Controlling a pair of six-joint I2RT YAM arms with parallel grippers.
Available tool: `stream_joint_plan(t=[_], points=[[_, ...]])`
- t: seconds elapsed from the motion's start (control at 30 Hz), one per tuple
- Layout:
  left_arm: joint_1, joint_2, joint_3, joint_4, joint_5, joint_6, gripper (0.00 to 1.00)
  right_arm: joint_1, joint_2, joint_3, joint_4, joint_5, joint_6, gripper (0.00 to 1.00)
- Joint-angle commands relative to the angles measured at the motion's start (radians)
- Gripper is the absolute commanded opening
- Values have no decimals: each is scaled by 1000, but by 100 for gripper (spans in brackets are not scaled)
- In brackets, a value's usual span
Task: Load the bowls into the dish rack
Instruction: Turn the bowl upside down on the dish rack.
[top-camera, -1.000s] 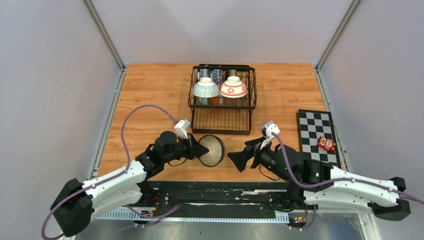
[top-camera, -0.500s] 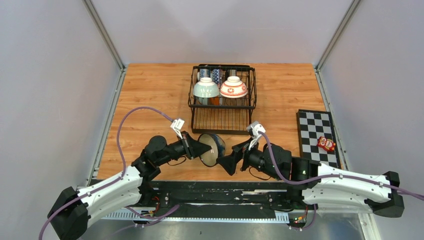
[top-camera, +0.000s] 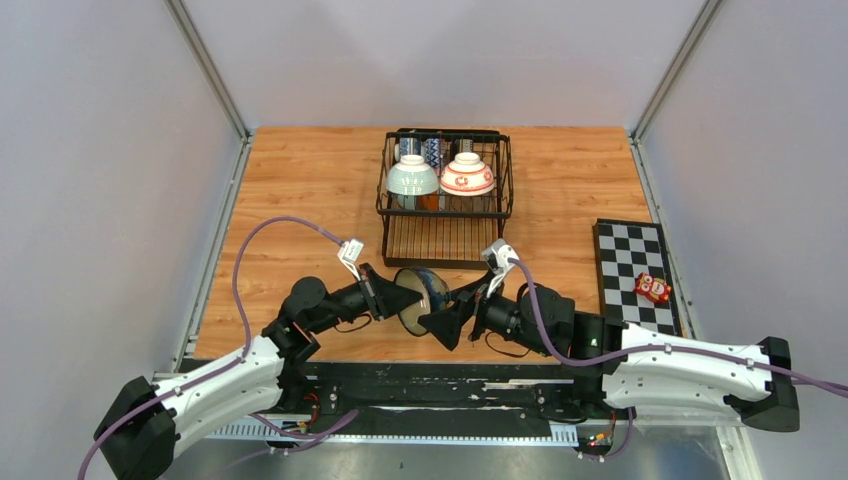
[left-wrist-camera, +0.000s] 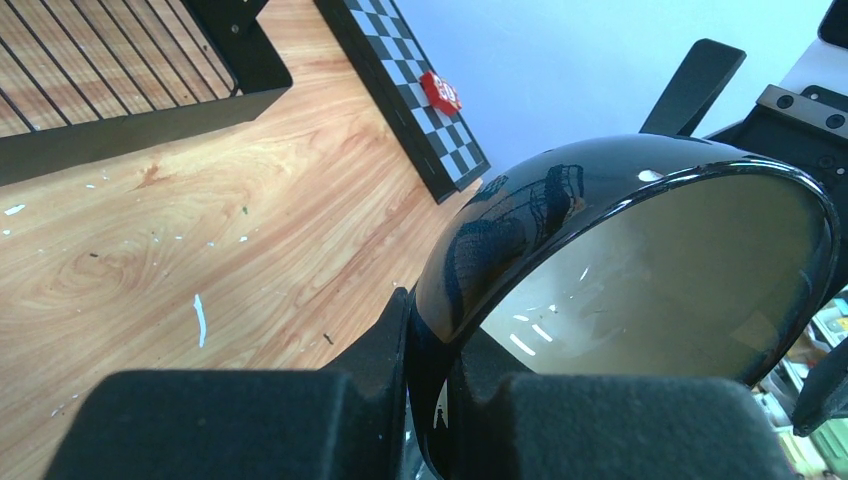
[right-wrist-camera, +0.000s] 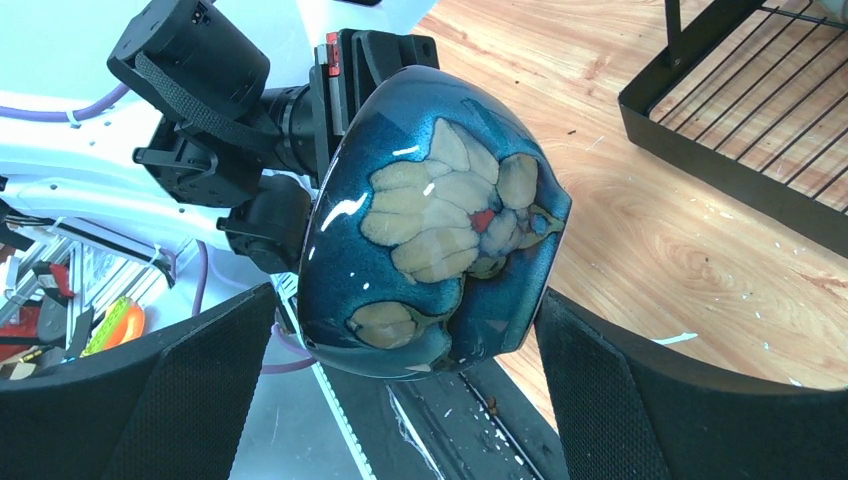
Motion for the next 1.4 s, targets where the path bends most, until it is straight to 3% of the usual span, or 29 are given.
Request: stream_joint_plan(t=[0.0, 1.37], points=[[8, -15, -3, 143, -5, -31, 0, -6, 10, 0, 72, -43, 25, 100], [7, -2, 46, 163, -32, 43, 0, -6, 30, 30, 75, -70, 32, 92]])
